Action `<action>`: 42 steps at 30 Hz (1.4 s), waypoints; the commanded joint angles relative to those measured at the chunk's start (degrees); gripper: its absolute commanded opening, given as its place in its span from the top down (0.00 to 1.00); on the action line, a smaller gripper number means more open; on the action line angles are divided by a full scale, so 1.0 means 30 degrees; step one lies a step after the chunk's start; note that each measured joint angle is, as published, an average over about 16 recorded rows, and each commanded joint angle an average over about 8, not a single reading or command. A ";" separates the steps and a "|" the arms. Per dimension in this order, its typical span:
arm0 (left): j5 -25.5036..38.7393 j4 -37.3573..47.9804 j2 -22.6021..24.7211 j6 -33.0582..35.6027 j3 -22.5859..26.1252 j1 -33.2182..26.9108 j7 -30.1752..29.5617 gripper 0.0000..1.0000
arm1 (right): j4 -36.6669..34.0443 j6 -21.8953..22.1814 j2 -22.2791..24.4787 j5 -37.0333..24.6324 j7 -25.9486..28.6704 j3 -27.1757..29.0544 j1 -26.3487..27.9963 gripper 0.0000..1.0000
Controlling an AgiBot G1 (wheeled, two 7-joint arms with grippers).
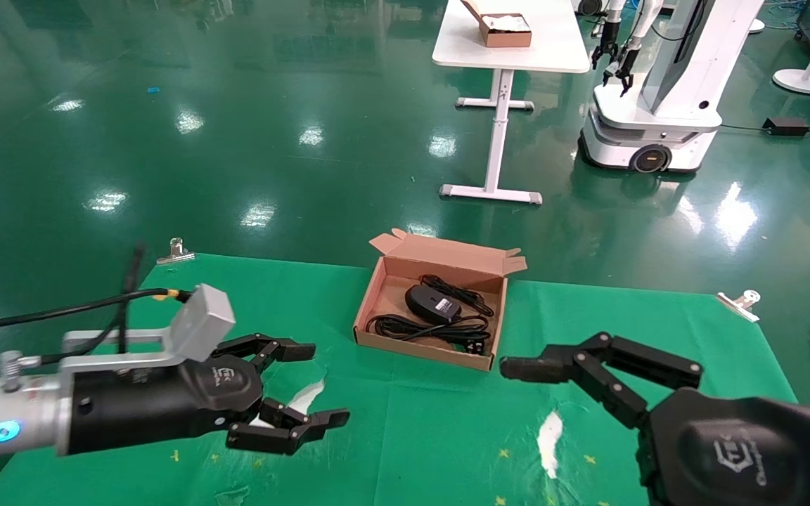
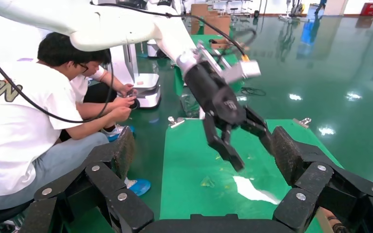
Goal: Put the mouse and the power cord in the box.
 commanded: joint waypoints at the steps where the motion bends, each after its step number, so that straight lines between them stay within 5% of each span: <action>1: -0.0884 -0.0551 -0.0350 0.0564 -0.0696 0.0511 0.0415 0.00 | 0.0126 -0.0137 0.0119 0.0147 0.0021 0.0145 -0.0098 0.00; 19: -0.7668 -0.4751 -0.3006 0.4880 -0.6005 0.4392 0.3506 0.00 | 0.0170 -0.0187 0.0174 0.0230 0.0013 0.0189 -0.0134 0.00; 42: -0.7335 -0.4548 -0.2895 0.4667 -0.5762 0.4229 0.3393 0.00 | 0.0136 -0.0152 0.0148 0.0189 0.0008 0.0147 -0.0113 0.00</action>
